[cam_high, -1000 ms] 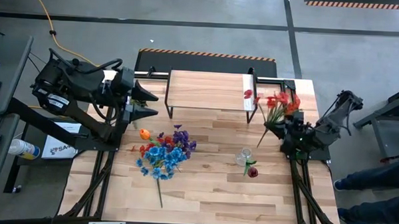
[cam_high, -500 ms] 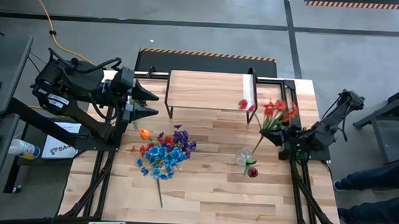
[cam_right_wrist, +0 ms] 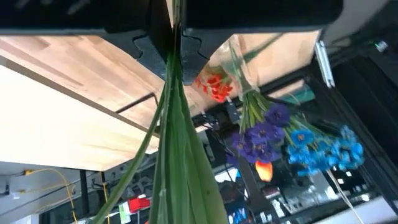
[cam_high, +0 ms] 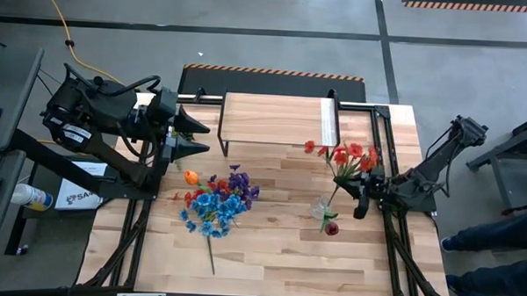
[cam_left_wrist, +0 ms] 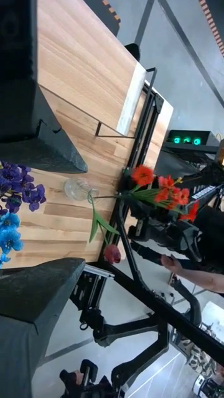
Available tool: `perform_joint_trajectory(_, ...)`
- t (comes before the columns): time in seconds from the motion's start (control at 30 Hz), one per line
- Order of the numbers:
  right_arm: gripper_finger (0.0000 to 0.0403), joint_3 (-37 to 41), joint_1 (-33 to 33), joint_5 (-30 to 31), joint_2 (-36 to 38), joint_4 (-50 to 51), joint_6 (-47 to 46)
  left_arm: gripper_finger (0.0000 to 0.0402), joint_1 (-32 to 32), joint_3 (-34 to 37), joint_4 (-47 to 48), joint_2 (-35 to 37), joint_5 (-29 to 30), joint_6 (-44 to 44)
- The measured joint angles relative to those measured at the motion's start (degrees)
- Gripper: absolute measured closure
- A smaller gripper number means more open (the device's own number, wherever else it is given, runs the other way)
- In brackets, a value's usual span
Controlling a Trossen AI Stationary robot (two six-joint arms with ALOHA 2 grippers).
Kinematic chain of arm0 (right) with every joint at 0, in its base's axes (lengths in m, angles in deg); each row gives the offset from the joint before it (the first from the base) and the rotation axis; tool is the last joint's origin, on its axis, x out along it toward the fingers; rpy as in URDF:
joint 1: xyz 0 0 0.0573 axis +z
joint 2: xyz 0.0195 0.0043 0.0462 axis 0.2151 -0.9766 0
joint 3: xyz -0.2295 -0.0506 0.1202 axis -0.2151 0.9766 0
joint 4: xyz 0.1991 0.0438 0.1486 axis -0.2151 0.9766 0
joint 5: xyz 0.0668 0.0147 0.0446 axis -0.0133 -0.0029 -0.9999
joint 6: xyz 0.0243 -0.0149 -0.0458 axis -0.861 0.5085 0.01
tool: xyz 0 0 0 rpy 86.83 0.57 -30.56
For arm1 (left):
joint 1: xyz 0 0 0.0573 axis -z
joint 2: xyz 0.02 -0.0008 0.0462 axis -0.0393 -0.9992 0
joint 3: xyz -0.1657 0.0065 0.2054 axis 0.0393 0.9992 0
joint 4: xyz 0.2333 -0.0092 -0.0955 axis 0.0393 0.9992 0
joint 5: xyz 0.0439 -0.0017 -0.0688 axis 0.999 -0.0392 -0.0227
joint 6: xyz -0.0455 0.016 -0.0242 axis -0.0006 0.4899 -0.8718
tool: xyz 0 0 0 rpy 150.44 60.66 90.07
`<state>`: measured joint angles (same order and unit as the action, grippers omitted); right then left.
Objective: Pick and place flowers into a vace then onto a shelf
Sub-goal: Put the right red flower into the right transparent flower vase
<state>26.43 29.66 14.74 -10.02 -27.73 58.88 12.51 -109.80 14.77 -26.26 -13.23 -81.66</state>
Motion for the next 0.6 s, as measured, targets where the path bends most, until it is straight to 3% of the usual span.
perform_joint_trajectory(0.6, 0.0403, 0.0, 0.0, 0.4, -2.31, 3.31, -1.31, 0.0135, 0.0, 0.0, 0.02, 0.0, 0.02, -0.01)
